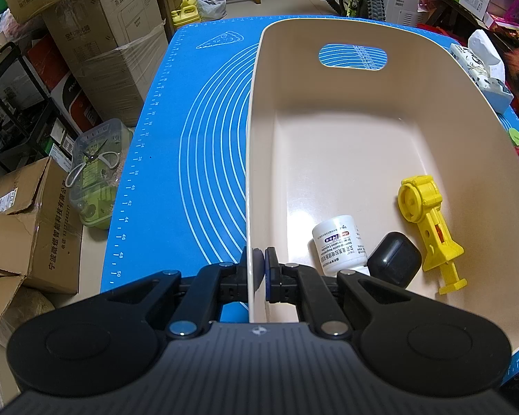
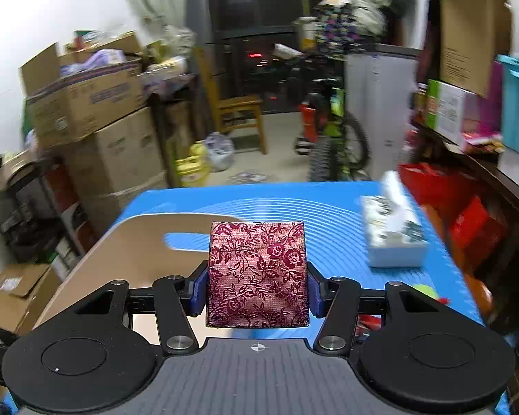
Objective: Organize rigid objects
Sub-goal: 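Carry the pink floral box with the right tool and release it into the bin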
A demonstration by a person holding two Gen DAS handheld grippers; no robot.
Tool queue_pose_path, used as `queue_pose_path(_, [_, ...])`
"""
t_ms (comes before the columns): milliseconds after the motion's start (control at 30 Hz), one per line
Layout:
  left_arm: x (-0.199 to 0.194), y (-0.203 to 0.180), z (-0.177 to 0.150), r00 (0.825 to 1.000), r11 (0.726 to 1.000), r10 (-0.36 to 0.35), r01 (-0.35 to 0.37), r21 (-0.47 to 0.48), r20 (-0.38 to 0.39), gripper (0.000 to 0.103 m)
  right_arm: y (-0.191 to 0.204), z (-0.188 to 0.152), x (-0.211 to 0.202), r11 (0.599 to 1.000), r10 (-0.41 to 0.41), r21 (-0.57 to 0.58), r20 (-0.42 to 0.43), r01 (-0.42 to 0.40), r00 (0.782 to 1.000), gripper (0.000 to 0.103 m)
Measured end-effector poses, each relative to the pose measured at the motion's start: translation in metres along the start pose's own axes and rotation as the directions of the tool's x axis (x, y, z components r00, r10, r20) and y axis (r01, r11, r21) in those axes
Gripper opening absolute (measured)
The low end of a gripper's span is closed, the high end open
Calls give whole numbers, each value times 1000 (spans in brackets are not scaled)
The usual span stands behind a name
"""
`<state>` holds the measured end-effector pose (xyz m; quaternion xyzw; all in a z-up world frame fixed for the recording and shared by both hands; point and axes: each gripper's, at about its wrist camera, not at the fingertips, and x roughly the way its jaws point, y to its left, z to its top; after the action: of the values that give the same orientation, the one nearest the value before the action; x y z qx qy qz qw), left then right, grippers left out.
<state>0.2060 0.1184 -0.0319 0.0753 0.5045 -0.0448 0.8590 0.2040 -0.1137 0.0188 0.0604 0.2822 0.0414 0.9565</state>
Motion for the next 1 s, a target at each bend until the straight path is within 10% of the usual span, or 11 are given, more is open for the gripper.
queue_pose_path(1000, [0,1,0,1000,1000,0,0,0,0,8,96,-42,58,960,88,-222,-346,-173,934,61])
